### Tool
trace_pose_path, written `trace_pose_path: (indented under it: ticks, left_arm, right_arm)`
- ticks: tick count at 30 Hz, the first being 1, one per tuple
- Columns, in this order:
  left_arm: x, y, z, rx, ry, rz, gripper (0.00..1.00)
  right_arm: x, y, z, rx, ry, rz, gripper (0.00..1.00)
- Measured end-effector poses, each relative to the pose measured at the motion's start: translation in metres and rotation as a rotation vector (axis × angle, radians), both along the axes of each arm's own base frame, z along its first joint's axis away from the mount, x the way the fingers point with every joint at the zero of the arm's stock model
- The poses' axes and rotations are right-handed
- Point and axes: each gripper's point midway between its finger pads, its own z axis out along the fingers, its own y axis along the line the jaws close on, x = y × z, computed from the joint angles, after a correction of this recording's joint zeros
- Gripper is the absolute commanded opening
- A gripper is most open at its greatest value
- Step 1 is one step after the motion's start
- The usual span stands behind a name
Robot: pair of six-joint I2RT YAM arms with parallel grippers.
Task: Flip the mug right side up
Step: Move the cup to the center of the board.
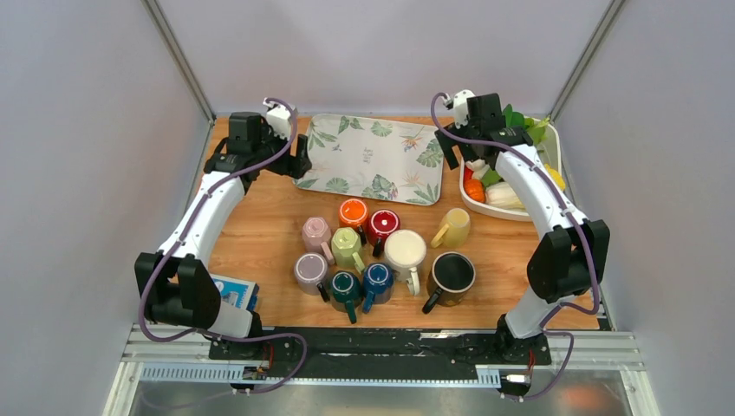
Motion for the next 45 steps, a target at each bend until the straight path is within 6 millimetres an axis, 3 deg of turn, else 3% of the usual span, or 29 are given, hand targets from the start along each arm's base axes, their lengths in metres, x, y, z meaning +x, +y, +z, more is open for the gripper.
trace_pose_path:
  ticks: [5, 9, 11, 17, 24, 27, 32, 45]
  left_arm:
    - [0.003, -0.004, 0.010, 0.004, -0.028, -0.015, 0.83]
    - [0.005, -0.008, 0.015, 0.021, -0.051, -0.046, 0.82]
    - [0.006, -0.011, 0.014, 0.033, -0.059, -0.074, 0.81]
    - [0.012, -0.020, 0.008, 0.065, -0.056, -0.141, 0.81]
    - [0.012, -0.025, -0.002, 0.056, -0.029, -0.162, 0.81]
    - [0.013, -0.029, -0.002, 0.049, -0.023, -0.174, 0.81]
    - [0.012, -0.031, -0.002, 0.043, -0.022, -0.182, 0.80]
    - [0.005, -0.031, -0.003, 0.046, -0.019, -0.185, 0.80]
  right_arm:
    - [0.005, -0.005, 0.005, -0.035, -0.029, -0.002, 1.00]
    - [-0.003, -0.017, -0.001, -0.106, -0.002, -0.005, 1.00]
    - [-0.019, -0.024, -0.016, -0.133, 0.054, -0.009, 1.00]
    - [-0.084, -0.035, -0.030, -0.102, 0.154, -0.002, 1.00]
    - [-0.108, -0.003, -0.021, 0.101, 0.177, 0.076, 1.00]
    - [-0.119, 0.009, -0.038, 0.172, 0.245, 0.086, 1.00]
    - [-0.130, 0.012, -0.073, 0.199, 0.376, 0.024, 0.99]
    - [-0.132, 0.023, -0.112, 0.266, 0.532, -0.066, 0.86]
